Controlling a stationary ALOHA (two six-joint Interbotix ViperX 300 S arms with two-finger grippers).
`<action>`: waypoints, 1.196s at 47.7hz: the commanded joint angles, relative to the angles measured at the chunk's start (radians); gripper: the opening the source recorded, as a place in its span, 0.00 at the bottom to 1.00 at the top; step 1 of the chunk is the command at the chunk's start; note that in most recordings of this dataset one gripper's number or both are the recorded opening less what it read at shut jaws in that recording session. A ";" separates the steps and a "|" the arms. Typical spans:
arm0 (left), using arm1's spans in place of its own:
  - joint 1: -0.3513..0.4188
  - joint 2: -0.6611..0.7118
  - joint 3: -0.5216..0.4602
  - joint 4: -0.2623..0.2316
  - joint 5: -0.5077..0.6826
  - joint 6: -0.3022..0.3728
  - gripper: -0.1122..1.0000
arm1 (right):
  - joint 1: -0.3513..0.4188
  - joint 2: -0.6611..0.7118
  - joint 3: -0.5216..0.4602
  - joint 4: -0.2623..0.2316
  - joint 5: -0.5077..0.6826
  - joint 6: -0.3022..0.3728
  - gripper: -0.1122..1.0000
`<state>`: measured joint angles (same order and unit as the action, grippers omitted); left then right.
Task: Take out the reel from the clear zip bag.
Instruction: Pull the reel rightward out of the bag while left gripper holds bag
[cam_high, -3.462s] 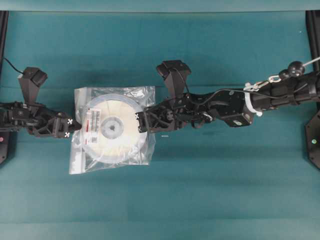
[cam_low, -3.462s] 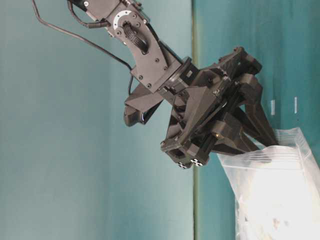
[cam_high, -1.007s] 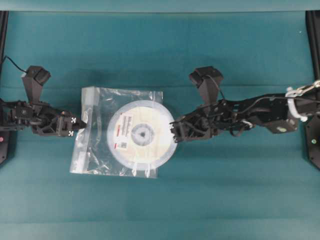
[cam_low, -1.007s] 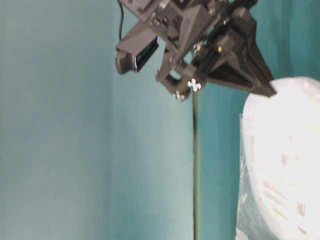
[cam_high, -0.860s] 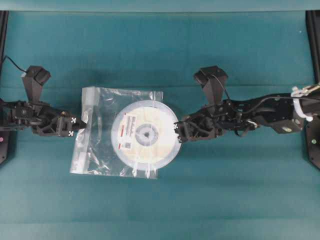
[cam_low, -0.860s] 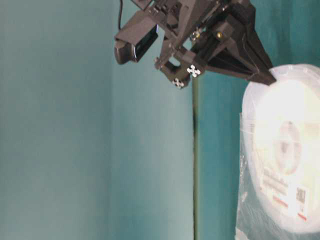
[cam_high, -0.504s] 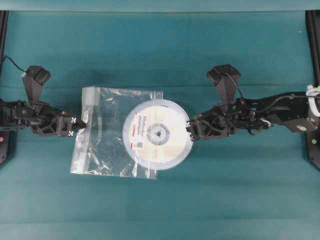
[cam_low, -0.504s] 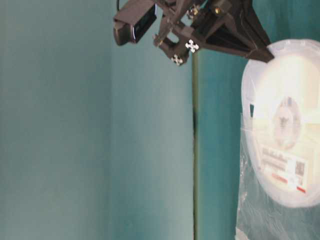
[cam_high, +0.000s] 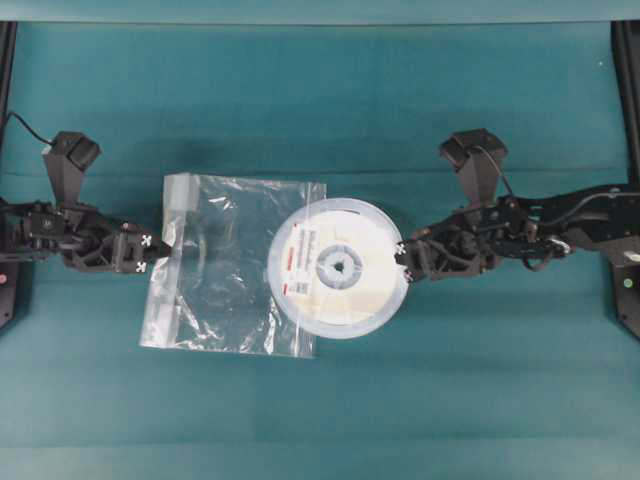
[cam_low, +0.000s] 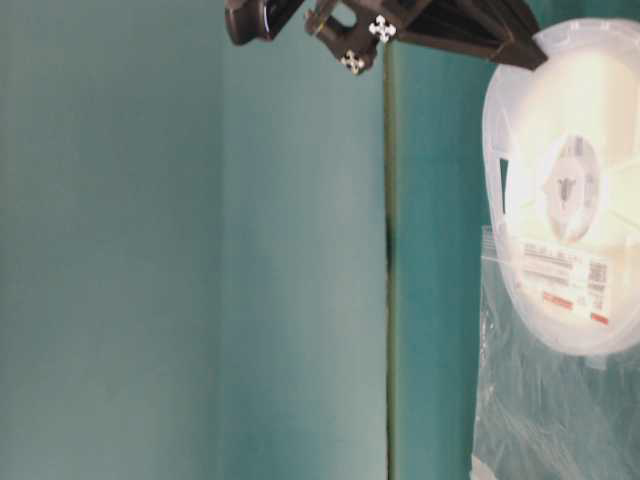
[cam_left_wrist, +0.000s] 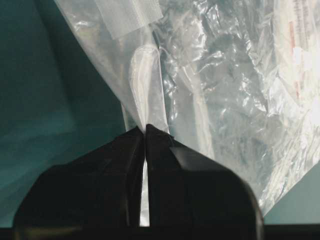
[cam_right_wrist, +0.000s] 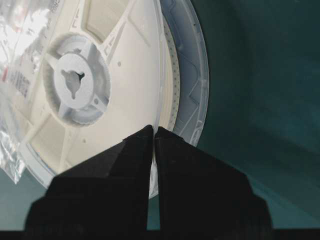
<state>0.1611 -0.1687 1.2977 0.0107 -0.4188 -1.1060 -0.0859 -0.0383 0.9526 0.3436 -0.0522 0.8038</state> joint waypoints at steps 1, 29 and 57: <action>-0.003 -0.006 -0.005 0.002 -0.006 -0.002 0.11 | -0.002 -0.031 0.008 0.002 -0.005 0.003 0.14; -0.002 -0.014 -0.003 0.003 -0.002 -0.005 0.11 | -0.018 -0.138 0.098 0.005 0.025 0.003 0.14; -0.003 -0.057 0.018 0.003 0.014 -0.008 0.11 | -0.052 -0.230 0.173 0.005 0.067 0.003 0.14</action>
<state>0.1595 -0.2117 1.3208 0.0107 -0.4034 -1.1137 -0.1350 -0.2485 1.1275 0.3467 0.0107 0.8038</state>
